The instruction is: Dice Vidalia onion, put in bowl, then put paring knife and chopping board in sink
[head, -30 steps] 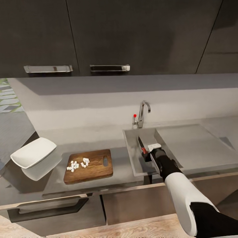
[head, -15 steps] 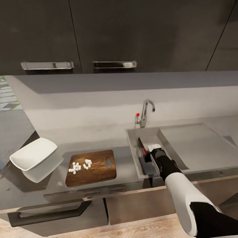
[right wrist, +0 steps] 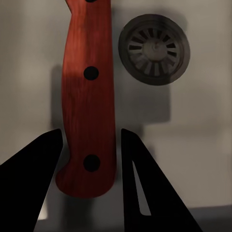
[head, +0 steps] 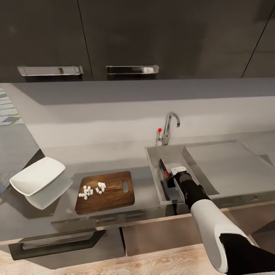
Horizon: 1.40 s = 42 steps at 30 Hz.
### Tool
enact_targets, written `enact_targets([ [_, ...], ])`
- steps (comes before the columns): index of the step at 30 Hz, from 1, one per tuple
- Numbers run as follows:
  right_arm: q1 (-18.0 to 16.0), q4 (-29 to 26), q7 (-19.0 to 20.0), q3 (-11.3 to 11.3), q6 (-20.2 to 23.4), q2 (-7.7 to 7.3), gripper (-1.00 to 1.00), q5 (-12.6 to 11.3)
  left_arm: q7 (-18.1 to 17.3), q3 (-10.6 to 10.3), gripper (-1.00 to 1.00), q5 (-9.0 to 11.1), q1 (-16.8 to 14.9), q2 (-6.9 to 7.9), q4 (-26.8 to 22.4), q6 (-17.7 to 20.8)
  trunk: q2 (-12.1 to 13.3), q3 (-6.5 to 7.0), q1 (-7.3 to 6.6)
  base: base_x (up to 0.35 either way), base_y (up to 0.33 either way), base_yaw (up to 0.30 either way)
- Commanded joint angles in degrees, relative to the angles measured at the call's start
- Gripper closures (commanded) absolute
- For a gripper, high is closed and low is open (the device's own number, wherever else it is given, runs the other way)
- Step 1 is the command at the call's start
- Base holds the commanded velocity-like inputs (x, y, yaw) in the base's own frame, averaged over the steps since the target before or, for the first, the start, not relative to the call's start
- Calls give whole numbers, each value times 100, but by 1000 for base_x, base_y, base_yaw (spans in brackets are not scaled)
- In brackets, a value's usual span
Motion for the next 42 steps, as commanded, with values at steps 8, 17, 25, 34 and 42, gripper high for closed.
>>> enact_targets([
  [8,-4,-7,22,-32,18,8,100,37,18,-50,-100,57,3,3,-8,-7,-9,-81,2,0,0,0],
  [17,-4,-10,19,-32,12,8,-100,37,18,-50,-100,57,3,-12,57,-7,-9,-164,2,0,0,0],
  [25,-4,-24,27,-34,2,8,-100,37,18,-50,-100,57,3,-14,59,-7,-9,-200,2,0,0,0],
  [34,-4,-693,463,-32,-72,-5,-100,32,11,-50,-100,49,3,-23,59,-7,-9,-200,2,0,0,0],
  [42,245,-1965,997,-33,-74,-38,-100,46,8,-50,-100,48,3,-23,58,-7,-9,-200,2,-2,0,0],
])
